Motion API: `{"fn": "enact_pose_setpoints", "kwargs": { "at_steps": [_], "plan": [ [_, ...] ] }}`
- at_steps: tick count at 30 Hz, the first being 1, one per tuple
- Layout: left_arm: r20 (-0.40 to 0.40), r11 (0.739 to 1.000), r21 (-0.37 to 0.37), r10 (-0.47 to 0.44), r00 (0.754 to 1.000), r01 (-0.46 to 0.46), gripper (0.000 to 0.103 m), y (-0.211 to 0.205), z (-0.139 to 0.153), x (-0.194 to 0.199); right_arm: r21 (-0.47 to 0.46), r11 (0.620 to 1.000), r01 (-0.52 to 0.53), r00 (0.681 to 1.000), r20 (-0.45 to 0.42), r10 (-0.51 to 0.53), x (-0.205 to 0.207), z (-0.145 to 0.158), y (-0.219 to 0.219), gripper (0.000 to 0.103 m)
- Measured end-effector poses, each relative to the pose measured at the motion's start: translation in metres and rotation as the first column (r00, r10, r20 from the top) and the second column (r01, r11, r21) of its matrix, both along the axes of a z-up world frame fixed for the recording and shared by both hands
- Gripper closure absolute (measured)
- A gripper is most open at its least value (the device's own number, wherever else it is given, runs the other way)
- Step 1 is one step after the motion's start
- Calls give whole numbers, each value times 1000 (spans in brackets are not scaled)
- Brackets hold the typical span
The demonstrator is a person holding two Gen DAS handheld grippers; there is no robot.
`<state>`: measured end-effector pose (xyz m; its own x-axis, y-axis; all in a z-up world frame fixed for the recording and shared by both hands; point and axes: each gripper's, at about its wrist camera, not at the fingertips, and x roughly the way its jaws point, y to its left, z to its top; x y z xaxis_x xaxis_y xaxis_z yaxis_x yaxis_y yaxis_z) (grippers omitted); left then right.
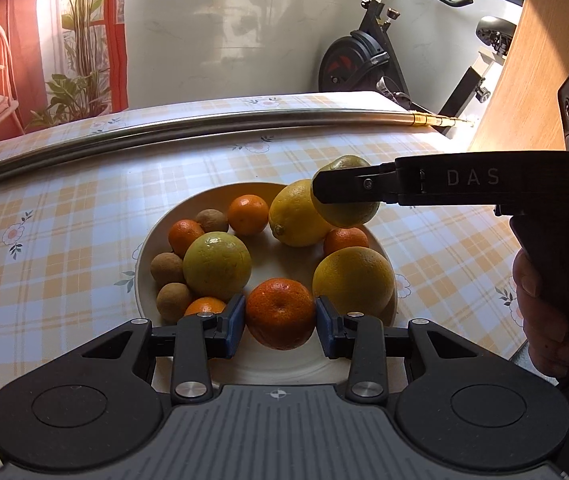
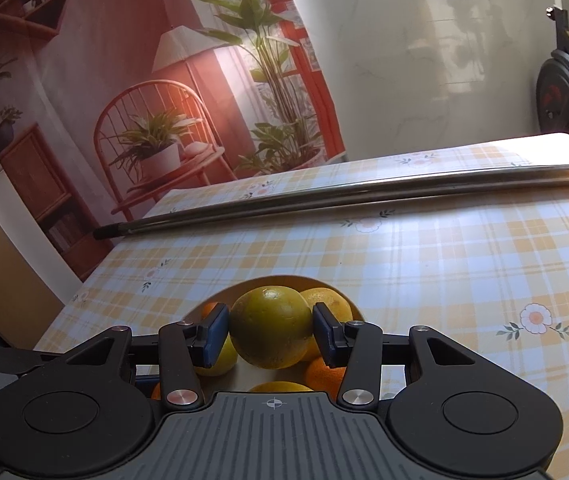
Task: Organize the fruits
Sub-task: 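Carry the mandarin and lemon with both tools over the white plate, then lower the mandarin onto the plate and open the left tool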
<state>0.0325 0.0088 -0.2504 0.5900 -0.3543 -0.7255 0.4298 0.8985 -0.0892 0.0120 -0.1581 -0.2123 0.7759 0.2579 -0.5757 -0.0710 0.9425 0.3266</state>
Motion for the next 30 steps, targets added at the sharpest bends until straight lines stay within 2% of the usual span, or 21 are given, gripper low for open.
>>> {"fn": "enact_pose_setpoints", "kwargs": {
  "at_steps": [12, 26, 30],
  "plan": [
    [-112, 998, 50, -17, 994, 23, 63, -1, -21, 4, 3, 1000, -5, 1000, -13, 5, 3, -1, 2, 61],
    [-115, 999, 40, -19, 993, 24, 63, 0, -19, 3, 3, 1000, 0, 1000, -20, 0, 4, -2, 1, 61],
    [-85, 999, 24, -26, 996, 28, 56, 1, -14, 0, 0, 1000, -2, 1000, -16, 2, 4, -2, 0, 61]
  ]
}}
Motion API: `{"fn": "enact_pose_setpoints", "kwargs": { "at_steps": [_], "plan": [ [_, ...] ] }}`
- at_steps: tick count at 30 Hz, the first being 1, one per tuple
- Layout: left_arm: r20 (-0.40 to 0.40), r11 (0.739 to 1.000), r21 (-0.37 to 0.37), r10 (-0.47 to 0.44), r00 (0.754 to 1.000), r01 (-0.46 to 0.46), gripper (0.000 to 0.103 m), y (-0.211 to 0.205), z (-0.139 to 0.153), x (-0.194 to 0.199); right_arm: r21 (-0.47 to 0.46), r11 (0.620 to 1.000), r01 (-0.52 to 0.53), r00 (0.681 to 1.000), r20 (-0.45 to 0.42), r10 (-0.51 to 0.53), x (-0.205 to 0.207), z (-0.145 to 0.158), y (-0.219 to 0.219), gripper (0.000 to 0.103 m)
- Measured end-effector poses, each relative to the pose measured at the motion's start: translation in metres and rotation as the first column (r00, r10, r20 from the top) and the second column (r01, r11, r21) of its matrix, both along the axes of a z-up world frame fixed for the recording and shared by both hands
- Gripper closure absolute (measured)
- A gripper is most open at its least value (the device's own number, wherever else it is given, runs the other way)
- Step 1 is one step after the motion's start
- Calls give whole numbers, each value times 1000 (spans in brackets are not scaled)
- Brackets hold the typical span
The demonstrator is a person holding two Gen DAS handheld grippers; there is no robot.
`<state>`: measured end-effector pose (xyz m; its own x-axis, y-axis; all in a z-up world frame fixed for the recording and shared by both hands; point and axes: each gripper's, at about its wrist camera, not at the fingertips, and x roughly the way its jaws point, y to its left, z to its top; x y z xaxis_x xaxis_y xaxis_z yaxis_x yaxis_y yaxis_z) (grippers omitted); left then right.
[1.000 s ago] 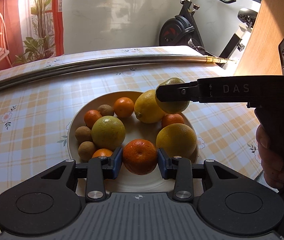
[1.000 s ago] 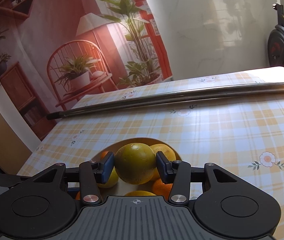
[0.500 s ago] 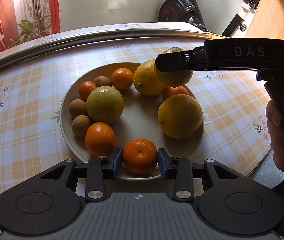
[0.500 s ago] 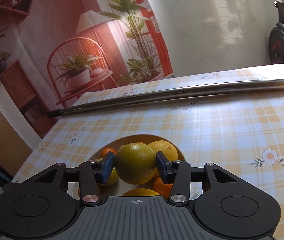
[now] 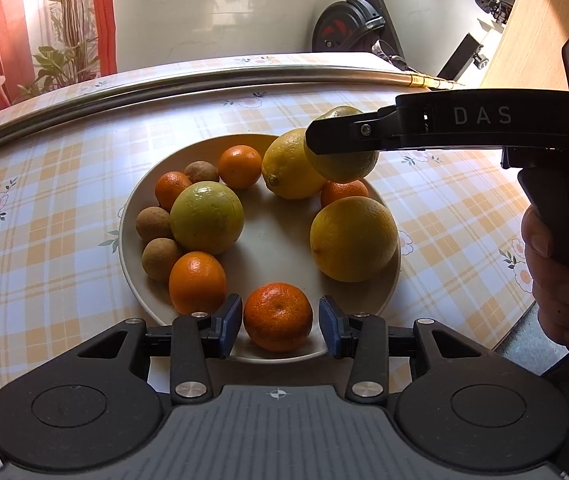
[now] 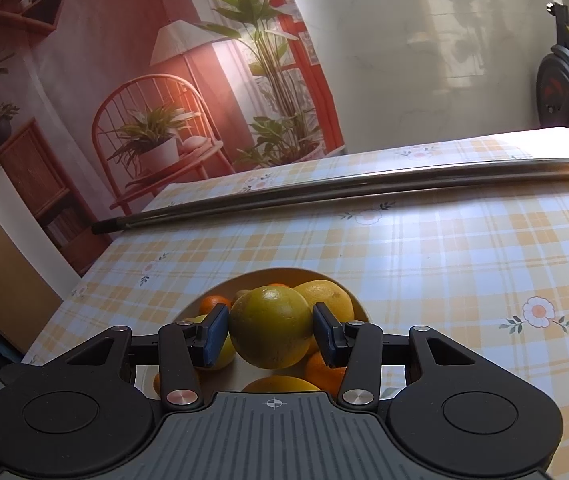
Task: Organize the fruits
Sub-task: 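Lower the mandarin onto the plate and open the left tool, then lower the lemon onto the plate and open the right tool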
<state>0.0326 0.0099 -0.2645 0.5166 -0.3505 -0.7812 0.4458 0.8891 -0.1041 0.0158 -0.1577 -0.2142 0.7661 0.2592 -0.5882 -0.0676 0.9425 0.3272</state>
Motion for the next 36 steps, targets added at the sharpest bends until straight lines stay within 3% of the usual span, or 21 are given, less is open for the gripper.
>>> {"fn": "enact_pose_setpoints", "kwargs": {
  "at_steps": [9, 13, 16, 22, 28, 36],
  "plan": [
    [145, 997, -40, 70, 987, -65, 44, 11, 24, -8, -2, 1000, -2, 1000, -3, 2, 0, 0, 1, 61],
    [206, 983, -74, 182, 961, -170, 36, 25, 36, -5, -12, 1000, -15, 1000, -14, 14, 2, -3, 4, 61],
    [237, 957, -107, 286, 928, -268, 32, 37, 45, -1, -50, 997, -51, 998, -33, 50, 8, -5, 15, 61],
    [251, 909, -152, 416, 874, -389, 23, 50, 54, 4, -149, 979, -139, 989, -75, 129, 16, -8, 43, 61],
    [251, 900, -137, 436, 864, -414, 22, 51, 54, 3, -206, 964, -169, 982, -116, 148, 19, -15, 59, 61],
    [230, 889, -131, 458, 859, -439, 22, 57, 48, 2, -202, 967, -158, 983, -124, 135, 19, -16, 54, 63]
  ]
}}
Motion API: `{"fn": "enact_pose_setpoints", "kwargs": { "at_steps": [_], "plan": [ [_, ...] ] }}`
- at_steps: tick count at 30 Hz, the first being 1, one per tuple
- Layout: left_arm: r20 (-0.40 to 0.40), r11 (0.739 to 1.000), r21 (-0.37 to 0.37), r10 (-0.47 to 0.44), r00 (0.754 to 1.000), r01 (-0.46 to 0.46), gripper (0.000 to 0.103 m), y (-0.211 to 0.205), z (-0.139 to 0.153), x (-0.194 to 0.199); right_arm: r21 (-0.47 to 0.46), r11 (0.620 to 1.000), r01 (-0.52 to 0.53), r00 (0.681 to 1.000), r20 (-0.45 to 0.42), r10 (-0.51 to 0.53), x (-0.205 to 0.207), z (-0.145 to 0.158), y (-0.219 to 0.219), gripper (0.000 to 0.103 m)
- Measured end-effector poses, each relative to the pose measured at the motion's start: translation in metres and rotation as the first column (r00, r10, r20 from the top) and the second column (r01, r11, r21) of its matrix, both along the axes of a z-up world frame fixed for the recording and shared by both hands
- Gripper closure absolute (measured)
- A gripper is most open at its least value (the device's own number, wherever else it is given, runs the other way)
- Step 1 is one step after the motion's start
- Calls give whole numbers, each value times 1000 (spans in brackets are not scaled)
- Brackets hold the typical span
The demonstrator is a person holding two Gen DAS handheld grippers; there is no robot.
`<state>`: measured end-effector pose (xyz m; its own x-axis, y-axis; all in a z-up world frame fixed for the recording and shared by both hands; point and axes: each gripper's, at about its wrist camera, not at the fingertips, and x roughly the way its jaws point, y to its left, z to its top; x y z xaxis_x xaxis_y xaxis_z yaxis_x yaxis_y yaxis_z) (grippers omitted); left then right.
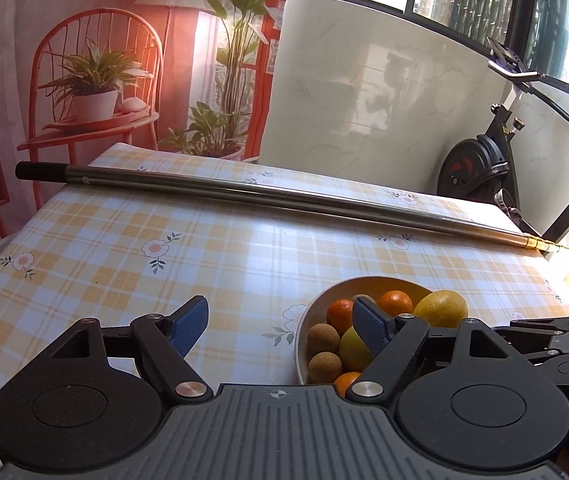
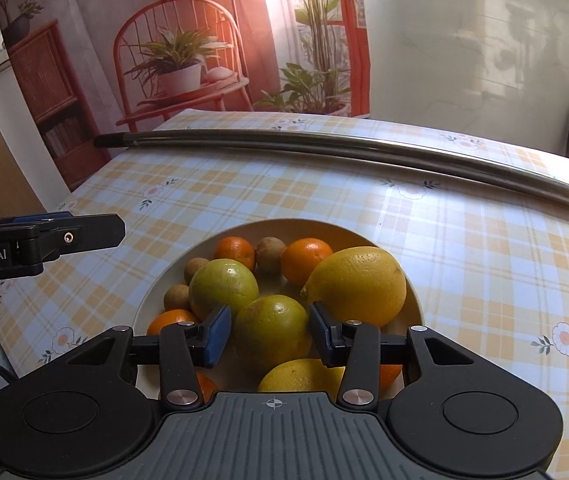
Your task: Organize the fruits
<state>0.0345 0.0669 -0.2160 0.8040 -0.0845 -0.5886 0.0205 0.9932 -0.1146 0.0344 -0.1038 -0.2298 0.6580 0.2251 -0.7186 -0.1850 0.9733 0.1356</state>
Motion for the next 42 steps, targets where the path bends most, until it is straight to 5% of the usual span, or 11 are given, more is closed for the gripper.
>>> {"fn": "enact_pose_setpoints", "kwargs": {
  "at_steps": [15, 21, 29, 42],
  "plan": [
    [1, 1000, 1, -2, 1000, 2, 22, -1, 1, -1, 44, 997, 57, 998, 34, -59, -5, 17, -13, 61],
    [21, 1000, -14, -26, 999, 26, 15, -3, 4, -2, 31, 992, 118, 990, 76, -120, -10, 36, -25, 47],
    [40, 998, -3, -70, 997, 70, 8, -8, 5, -3, 0, 988, 156, 984, 85, -156, -15, 42, -30, 8],
    [60, 996, 29, -89, 994, 87, 7, -11, 16, -3, 10, 972, 236, 969, 75, -236, -16, 47, -38, 1]
  ]
}}
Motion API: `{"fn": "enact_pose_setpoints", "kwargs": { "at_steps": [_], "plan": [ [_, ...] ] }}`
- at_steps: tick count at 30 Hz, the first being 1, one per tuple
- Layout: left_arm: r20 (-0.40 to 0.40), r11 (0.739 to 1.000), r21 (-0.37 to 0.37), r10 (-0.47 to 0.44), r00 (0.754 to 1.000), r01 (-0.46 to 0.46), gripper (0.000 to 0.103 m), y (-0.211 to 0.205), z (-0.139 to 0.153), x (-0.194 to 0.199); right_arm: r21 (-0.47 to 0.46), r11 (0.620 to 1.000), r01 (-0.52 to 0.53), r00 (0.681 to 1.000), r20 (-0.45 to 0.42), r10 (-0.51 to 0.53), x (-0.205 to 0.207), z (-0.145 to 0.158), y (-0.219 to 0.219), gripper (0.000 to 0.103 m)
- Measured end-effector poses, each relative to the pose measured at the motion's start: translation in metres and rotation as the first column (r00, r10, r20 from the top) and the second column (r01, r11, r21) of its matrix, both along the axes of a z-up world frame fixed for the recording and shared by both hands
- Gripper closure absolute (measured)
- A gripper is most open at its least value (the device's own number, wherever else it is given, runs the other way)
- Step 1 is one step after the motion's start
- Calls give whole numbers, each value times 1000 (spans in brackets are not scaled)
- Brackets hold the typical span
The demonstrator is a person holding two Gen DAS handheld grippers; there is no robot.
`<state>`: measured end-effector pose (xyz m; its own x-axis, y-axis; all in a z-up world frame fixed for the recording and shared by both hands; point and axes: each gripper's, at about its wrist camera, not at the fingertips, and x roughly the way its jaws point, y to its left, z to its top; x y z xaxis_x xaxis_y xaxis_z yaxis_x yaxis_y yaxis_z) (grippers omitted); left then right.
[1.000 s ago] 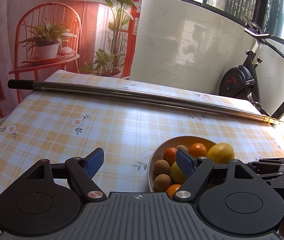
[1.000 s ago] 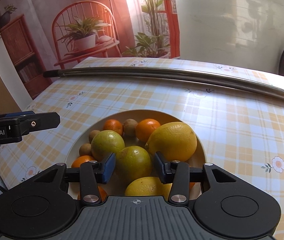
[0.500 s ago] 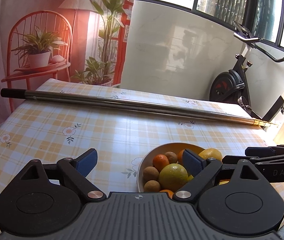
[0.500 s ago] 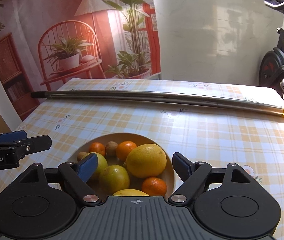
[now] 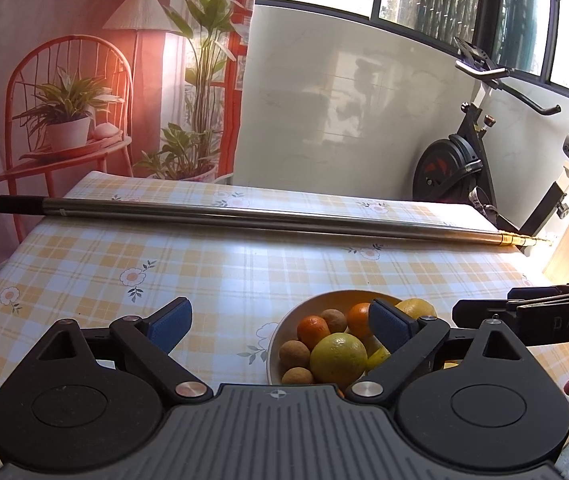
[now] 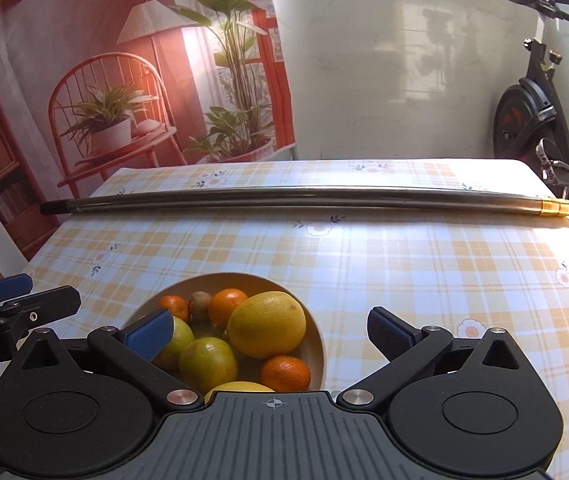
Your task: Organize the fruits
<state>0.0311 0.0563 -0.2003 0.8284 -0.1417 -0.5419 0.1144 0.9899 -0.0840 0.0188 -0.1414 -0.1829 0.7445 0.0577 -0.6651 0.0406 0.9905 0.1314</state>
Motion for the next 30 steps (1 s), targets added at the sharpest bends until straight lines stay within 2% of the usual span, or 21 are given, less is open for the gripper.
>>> {"fn": "enact_pose_setpoints", "kwargs": {
  "at_steps": [5, 9, 15, 18, 23, 30],
  "plan": [
    [46, 1000, -14, -2, 999, 2, 7, 1, 28, -1, 1, 1000, 7, 999, 51, -7, -9, 25, -2, 1],
    [102, 1000, -6, -12, 995, 13, 7, -1, 58, -5, -9, 1000, 25, 992, 123, -23, -19, 61, -4, 1],
    [230, 999, 39, -34, 973, 26, 6, -16, 103, -22, -20, 998, 55, 973, 226, -49, -34, 110, -9, 0],
    [270, 999, 38, -39, 962, 29, 5, -23, 119, -28, -66, 994, 86, 960, 274, -65, -43, 131, -10, 0],
    [319, 998, 63, -45, 947, 26, 4, -39, 138, -39, -34, 995, 97, 944, 319, -81, -53, 151, -16, 0],
    [329, 995, 83, -71, 942, 46, 3, -50, 146, -50, -24, 993, 112, 939, 329, -98, -59, 157, -22, 0]
  ]
}}
